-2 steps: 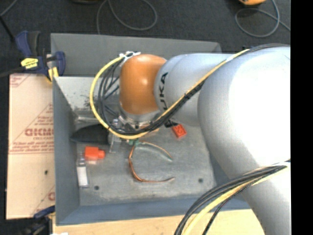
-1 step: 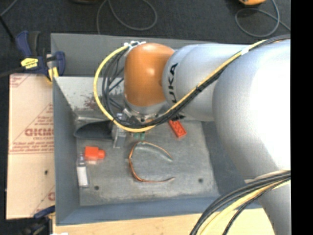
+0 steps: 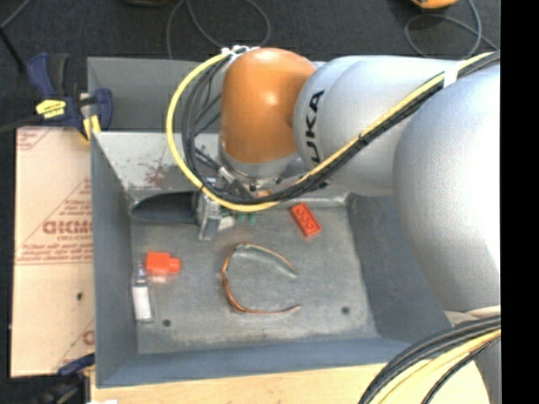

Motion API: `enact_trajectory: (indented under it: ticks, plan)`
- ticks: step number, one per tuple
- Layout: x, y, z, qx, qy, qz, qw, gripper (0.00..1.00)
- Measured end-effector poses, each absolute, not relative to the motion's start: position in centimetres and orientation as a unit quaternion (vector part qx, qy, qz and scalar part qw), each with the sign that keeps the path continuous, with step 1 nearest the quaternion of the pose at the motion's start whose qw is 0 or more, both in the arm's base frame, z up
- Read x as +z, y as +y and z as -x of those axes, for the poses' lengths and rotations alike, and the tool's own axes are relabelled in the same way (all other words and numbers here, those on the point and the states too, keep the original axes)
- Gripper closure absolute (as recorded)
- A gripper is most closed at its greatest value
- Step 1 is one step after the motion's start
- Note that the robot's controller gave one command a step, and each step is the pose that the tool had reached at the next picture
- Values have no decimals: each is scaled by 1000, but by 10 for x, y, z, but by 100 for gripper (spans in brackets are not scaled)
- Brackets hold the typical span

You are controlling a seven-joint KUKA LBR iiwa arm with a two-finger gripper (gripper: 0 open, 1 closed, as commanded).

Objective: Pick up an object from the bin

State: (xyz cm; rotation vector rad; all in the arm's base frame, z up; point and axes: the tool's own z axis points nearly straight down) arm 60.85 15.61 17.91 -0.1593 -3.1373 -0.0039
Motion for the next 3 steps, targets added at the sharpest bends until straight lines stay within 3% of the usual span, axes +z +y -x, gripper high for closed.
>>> enact_trajectory:
  ticks: [1, 2, 3]
  plan:
    - [153, 157, -612, -1, -997, 77, -1, 100]
    - [176, 154, -607, 1, -997, 82, 8, 100]
    - [241, 146, -615, -1, -996, 89, 1, 100]
